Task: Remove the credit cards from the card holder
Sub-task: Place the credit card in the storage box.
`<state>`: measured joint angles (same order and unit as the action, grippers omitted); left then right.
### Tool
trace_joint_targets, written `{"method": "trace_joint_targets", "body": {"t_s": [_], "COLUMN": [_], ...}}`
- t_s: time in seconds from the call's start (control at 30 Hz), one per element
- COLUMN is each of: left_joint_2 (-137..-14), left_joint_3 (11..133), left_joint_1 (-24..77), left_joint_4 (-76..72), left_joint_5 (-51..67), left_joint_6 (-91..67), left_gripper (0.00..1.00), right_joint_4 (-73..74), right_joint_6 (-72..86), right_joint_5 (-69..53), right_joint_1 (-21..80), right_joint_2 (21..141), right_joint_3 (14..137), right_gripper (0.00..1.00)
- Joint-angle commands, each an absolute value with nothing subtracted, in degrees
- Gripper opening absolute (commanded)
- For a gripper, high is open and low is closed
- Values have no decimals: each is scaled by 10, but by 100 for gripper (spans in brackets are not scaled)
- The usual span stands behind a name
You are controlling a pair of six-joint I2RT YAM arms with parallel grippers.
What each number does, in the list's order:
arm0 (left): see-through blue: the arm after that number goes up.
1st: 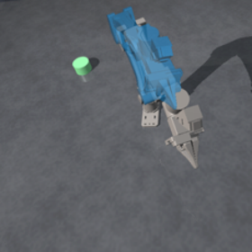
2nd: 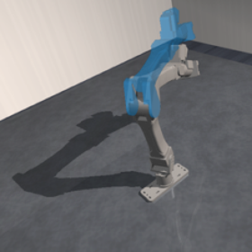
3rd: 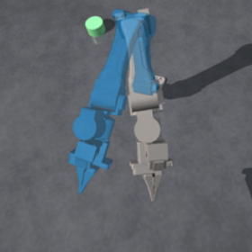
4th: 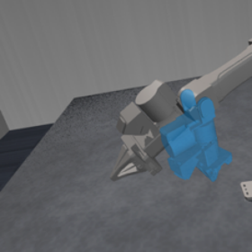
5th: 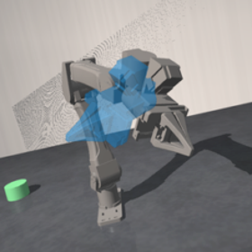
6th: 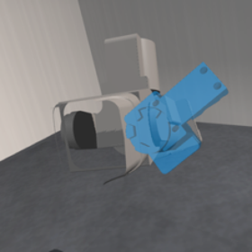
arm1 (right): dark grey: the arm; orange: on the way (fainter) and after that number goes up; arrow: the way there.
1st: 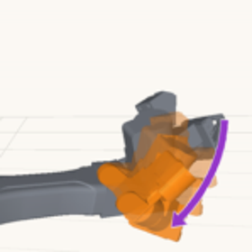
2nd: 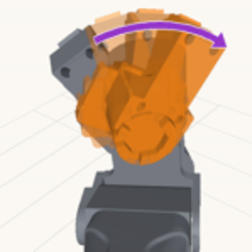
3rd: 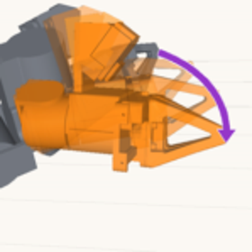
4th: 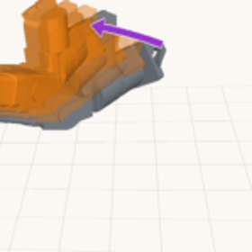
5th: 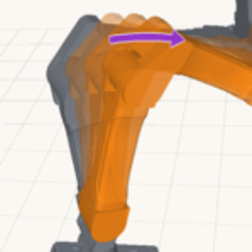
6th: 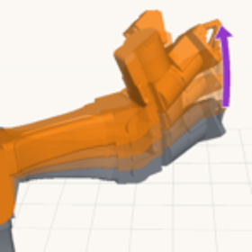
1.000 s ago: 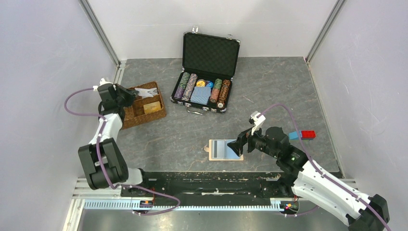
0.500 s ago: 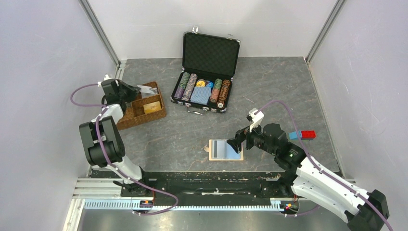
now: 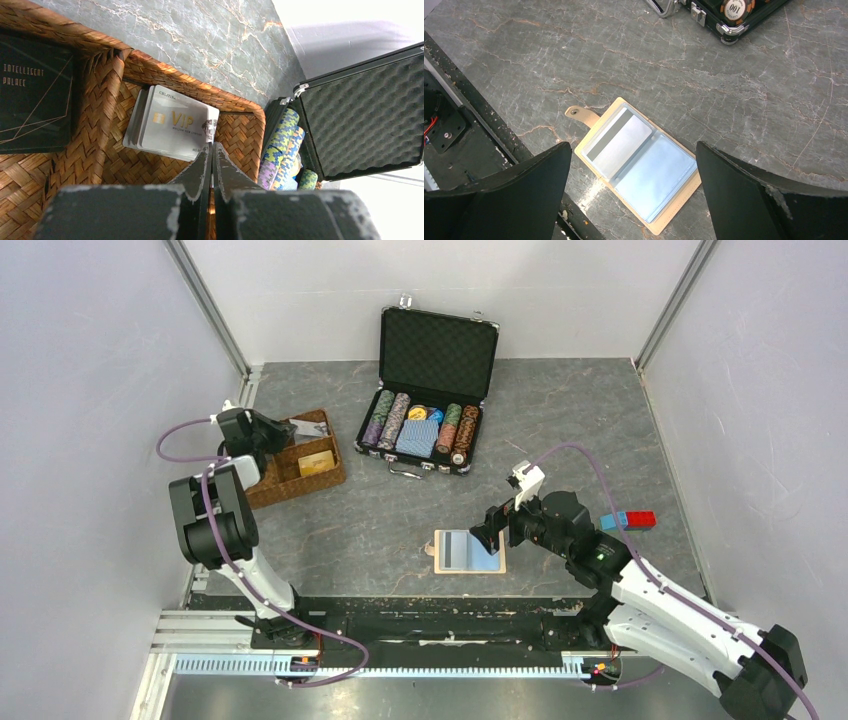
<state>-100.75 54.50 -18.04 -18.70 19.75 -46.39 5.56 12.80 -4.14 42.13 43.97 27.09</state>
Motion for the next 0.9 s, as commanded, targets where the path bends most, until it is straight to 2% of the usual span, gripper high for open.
{"method": "trace_joint_targets", "body": {"t_s": [0.0, 0.27, 0.73, 0.87], "left_joint_2": [-1025, -1060, -1063, -1060], "left_joint_3": [570, 595, 638, 650], "left_joint_1": [-180, -174, -167, -164], "left_joint_4": [-222, -206, -133, -108], "left_joint_5": [211, 230, 213, 201], "left_joint_6": [-470, -457, -416, -403], "left_gripper": [6, 12, 38, 42], "right_joint_4": [43, 48, 51, 51], "right_joint_6": [116, 116, 115, 116], "right_joint_5": [-31, -31, -35, -35], "right_joint_1": [418, 416, 412, 411], "right_joint_2": [444, 445, 456, 457], "right_joint_3": [300, 305, 322, 322], "right_gripper": [98, 98, 98, 98]}}
